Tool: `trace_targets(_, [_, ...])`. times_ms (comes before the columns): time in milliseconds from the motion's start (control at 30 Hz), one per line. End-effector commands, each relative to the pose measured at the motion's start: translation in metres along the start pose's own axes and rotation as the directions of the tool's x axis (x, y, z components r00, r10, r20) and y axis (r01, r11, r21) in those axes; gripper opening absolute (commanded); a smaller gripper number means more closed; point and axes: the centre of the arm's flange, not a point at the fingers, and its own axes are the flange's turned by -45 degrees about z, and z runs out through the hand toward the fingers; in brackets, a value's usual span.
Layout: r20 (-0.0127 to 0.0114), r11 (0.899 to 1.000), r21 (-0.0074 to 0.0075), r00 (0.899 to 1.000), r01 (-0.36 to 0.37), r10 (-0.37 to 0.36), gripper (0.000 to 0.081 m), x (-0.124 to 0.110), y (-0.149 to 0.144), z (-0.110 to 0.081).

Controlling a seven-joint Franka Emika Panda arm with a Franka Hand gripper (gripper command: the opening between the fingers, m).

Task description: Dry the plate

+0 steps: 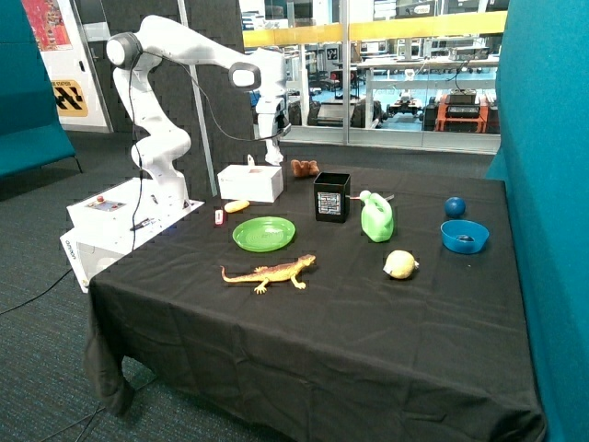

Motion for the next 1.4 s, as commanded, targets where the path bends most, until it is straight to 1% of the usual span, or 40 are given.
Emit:
trace_targets(0, [-0.0057, 0.998, -0.0002, 0.998, -0.062, 0.062, 0.0000, 0.008, 0.040, 0.011])
trace_targets(267, [-0.0057, 0.990, 0.0003, 0.990, -0.144, 0.144, 0.0000, -0.003, 0.108, 0.028])
trace_targets(333, [-0.0057, 0.988, 0.0003, 0.988, -0.152, 0.152, 0.0000, -0.004, 0.117, 0.031])
trace_targets(400, [-0.0057, 0.982, 0.0005, 0.982, -0.187, 0.187, 0.0000, -0.005, 0.132, 0.037])
trace_targets(467, [-0.0057, 0.982, 0.0005, 0.982, -0.187, 0.187, 0.0000, -0.006, 0.139, 0.040])
trace_targets(533, [-0.0057, 0.978, 0.0007, 0.978, -0.210, 0.210, 0.0000, -0.007, 0.151, 0.045])
trace_targets(667, [-0.0056, 0.974, 0.0008, 0.974, -0.227, 0.227, 0.0000, -0.011, 0.177, 0.053])
trace_targets(933, [-0.0056, 0.970, 0.0009, 0.970, -0.243, 0.243, 0.0000, -0.009, 0.209, 0.064])
trace_targets(967, [-0.0056, 0.973, 0.0008, 0.973, -0.232, 0.232, 0.0000, -0.009, 0.214, 0.066])
trace_targets(1000, [-0.0056, 0.967, 0.0009, 0.967, -0.256, 0.256, 0.0000, -0.009, 0.220, 0.070])
trace_targets(1100, [-0.0056, 0.966, 0.0010, 0.966, -0.260, 0.260, 0.0000, -0.009, 0.227, 0.077])
trace_targets(1267, [-0.0056, 0.965, 0.0010, 0.965, -0.261, 0.261, 0.0000, -0.007, 0.239, 0.092])
trace_targets(1367, [-0.0056, 0.967, 0.0009, 0.967, -0.253, 0.253, 0.0000, -0.003, 0.244, 0.101])
